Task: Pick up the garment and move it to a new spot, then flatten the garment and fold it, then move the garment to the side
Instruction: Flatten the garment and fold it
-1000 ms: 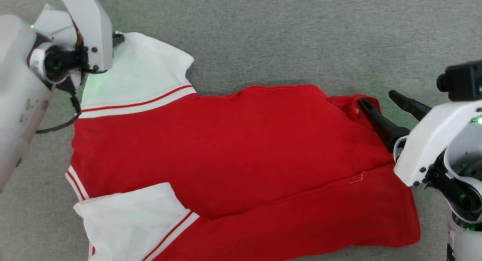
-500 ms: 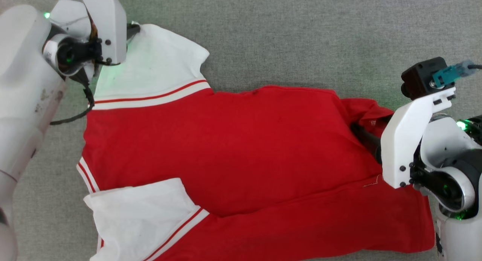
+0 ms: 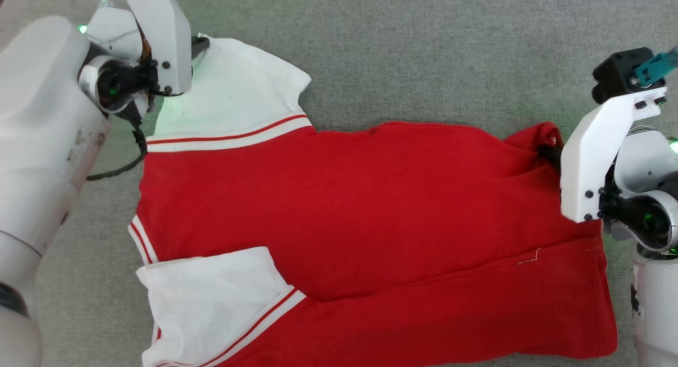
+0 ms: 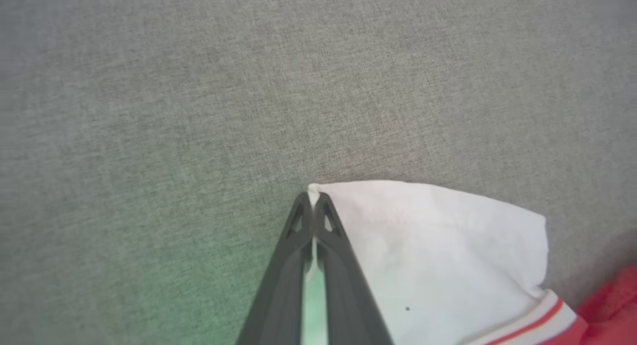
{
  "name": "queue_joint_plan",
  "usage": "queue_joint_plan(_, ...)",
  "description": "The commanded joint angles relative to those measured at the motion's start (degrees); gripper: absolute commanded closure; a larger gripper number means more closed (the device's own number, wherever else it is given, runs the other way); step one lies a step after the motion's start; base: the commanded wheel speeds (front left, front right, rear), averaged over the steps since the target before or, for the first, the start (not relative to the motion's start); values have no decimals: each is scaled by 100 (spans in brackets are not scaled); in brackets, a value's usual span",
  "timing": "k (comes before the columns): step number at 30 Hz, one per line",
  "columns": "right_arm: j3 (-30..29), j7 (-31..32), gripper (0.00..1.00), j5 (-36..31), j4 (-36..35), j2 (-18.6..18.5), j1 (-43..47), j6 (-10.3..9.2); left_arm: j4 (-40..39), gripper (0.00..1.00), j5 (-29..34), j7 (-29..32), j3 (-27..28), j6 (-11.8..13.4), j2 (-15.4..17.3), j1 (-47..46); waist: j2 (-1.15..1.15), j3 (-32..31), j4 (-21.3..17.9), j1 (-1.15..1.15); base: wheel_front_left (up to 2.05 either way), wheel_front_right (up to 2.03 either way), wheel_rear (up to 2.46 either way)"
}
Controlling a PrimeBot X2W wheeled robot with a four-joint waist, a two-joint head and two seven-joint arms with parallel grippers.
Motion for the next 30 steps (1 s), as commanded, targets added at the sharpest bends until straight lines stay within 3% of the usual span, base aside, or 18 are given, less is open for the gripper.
queue_joint_plan(1, -110, -115, 100, -17, 101, -29, -70, -6, -13, 100, -49, -77, 25, -30, -1, 80, 0, -165, 105, 0, 0, 0, 0)
queue_joint_plan(8, -364, -420, 100, 63, 290, -113, 118, -6, -347, 100, -189, -222, -8, -37, 70, 243, 0, -730, 337, 0, 0, 0, 0)
queue_joint_plan(18, -572, -602, 100, 329, 113, -318, 846, -5, -1343, 100, -261, -186, -188, -27, 675, 777, 0, -1631, 581, 0, 0, 0, 0)
queue_joint_plan(23, -641, -557, 100, 498, -192, -429, 1407, -5, -2357, 100, -300, -58, -269, 318, 1162, 1231, 0, -1980, 697, 0, 0, 0, 0)
queue_joint_plan(28, -734, -496, 100, 638, -556, -513, 1967, -5, -3874, 100, -449, 70, -300, 1025, 1896, 1819, 0, -2179, 759, 0, 0, 0, 0)
queue_joint_plan(29, -734, -496, 100, 638, -556, -513, 1967, -5, -3874, 100, -449, 70, -300, 1025, 1896, 1819, 0, -2179, 759, 0, 0, 0, 0)
queue_joint_plan(30, -765, -491, 100, 656, -616, -514, 2074, -5, -4206, 100, -487, 85, -302, 1201, 2038, 1960, 0, -2206, 769, 0, 0, 0, 0)
